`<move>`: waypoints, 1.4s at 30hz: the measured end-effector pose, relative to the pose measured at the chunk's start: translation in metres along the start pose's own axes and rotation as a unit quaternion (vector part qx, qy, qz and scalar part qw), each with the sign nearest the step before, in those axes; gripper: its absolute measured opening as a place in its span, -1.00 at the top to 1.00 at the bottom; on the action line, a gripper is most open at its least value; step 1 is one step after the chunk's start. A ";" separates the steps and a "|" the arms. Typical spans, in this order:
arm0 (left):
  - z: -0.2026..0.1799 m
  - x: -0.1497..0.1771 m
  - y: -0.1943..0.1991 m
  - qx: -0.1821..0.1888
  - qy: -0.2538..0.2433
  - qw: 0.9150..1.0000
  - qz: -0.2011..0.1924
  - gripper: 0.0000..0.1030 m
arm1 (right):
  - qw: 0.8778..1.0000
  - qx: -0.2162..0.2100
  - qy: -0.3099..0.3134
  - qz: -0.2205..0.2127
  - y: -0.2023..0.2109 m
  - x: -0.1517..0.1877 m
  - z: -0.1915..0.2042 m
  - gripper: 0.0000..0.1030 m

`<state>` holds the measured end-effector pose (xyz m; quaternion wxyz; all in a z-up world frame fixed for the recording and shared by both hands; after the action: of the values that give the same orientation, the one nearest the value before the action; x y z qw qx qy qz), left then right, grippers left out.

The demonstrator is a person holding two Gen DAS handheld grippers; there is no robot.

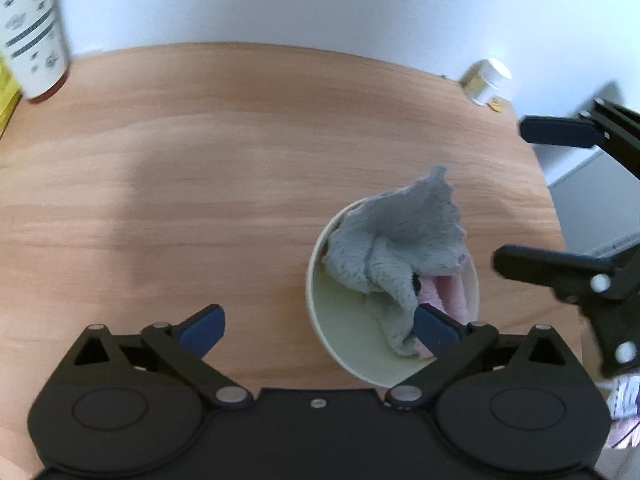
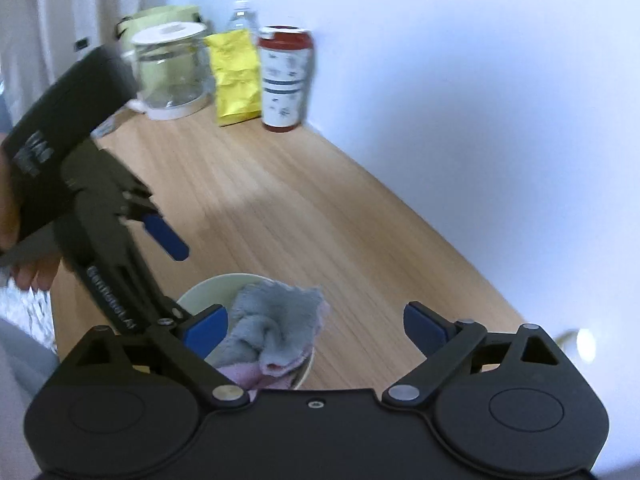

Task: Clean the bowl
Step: 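Open the right gripper and regrasp the grey and pink cloths inside the bowl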

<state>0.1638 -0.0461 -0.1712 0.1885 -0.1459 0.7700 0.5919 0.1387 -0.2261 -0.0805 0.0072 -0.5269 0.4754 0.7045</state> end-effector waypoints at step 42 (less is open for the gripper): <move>0.014 -0.002 -0.028 0.069 -0.079 0.993 0.059 0.03 | 0.949 -0.166 0.212 0.162 -0.137 0.007 0.062 -0.47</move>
<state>0.1795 -0.0397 -0.1974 0.2229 -0.0402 0.7990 0.5571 0.1602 -0.1126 -0.1765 -0.2959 -0.5738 0.4210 0.6371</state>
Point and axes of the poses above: each gripper's, at about its wrist camera, not at the fingertips, and y roughly against the way its jaws point, z to its left, x to its underside, the point moved 4 cm from there along -y, roughly the way its jaws point, and after that the axes turned 11 degrees about -z, right-handed, at the moved point
